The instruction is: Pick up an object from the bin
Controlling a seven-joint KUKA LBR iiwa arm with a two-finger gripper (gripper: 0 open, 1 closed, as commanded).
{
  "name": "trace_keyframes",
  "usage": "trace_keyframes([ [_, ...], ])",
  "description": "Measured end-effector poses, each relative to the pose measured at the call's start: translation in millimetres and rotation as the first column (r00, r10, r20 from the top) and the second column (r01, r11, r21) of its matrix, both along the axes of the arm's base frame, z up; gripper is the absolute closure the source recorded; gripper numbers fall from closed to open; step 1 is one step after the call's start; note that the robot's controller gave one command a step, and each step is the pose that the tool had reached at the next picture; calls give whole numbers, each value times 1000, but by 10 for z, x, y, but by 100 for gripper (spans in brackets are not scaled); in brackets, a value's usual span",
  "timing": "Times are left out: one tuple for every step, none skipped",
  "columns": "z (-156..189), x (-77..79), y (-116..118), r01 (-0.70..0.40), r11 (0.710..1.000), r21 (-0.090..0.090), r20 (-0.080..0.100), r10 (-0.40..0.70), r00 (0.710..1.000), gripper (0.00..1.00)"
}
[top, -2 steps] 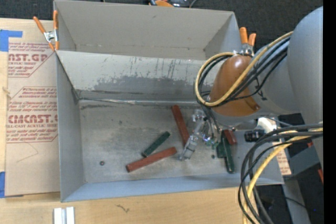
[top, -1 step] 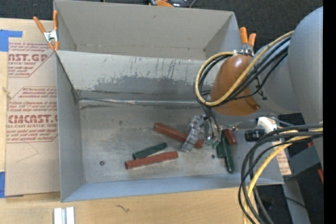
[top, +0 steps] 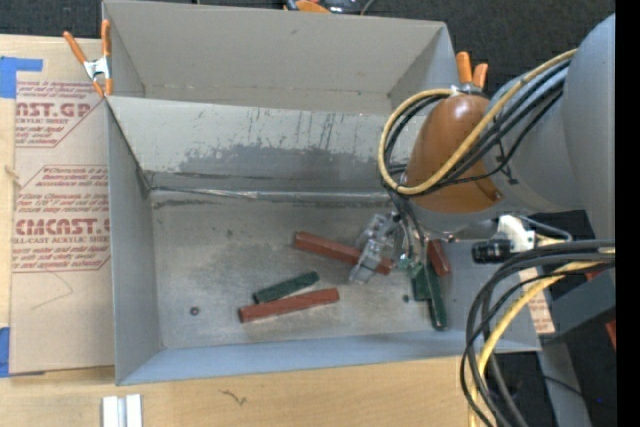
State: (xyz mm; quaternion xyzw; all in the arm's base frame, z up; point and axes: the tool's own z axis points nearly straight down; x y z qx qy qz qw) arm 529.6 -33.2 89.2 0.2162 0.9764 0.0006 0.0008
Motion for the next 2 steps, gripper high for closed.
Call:
trace_keyframes([
  [226,5,7,-1,1000,0,0,1,1000,100],
  [555,12,15,-2,1000,0,2,2,1000,100],
])
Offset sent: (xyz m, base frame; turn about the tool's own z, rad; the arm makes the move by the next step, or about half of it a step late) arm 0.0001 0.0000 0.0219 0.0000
